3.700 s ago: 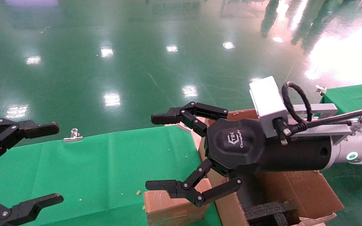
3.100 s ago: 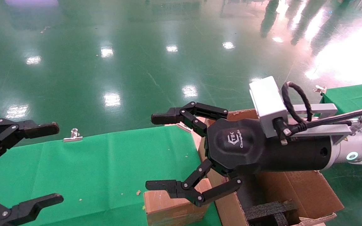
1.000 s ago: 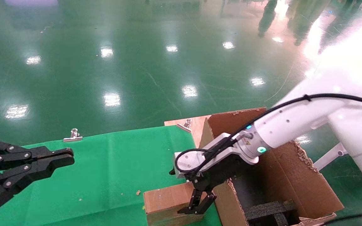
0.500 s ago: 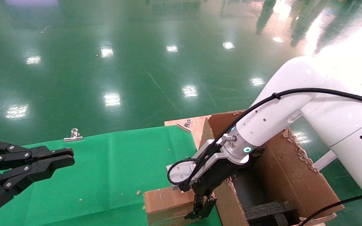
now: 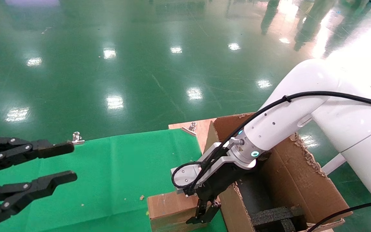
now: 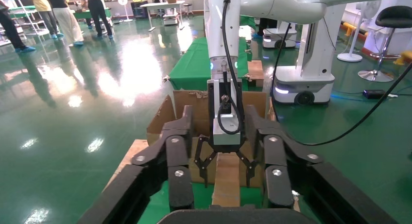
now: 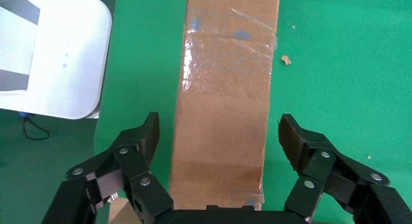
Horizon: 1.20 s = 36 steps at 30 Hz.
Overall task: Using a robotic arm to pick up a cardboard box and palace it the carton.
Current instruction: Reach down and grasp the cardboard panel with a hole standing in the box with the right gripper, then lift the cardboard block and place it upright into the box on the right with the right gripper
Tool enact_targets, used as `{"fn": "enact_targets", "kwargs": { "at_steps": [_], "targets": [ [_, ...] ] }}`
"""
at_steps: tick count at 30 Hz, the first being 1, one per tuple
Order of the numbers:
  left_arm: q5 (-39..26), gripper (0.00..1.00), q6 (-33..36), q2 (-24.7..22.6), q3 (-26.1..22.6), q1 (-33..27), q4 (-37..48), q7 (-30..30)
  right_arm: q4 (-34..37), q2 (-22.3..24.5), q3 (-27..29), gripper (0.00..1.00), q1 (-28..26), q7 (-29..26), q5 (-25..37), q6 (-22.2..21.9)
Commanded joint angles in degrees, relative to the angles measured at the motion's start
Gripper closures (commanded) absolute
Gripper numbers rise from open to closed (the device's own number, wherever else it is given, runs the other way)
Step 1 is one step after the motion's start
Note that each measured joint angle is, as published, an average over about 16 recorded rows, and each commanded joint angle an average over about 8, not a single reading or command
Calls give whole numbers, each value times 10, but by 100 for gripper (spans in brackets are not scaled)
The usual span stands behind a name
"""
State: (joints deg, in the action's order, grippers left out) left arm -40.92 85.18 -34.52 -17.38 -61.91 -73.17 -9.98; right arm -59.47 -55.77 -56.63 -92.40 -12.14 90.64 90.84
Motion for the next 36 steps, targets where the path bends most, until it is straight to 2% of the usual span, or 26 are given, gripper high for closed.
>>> {"fn": "enact_targets", "kwargs": {
  "at_steps": [1, 26, 30, 36],
  "targets": [
    [0, 0, 0, 0, 0, 0, 0, 0, 0, 1, 1, 100, 1, 0, -1, 0],
    [0, 0, 0, 0, 0, 0, 0, 0, -5, 5, 3, 100, -1, 9, -13, -4],
    [0, 0, 0, 0, 0, 0, 0, 0, -6, 13, -8, 100, -26, 32, -34, 0],
    [0, 0, 0, 0, 0, 0, 0, 0, 8, 34, -41, 100, -110, 58, -80, 5]
  ]
}}
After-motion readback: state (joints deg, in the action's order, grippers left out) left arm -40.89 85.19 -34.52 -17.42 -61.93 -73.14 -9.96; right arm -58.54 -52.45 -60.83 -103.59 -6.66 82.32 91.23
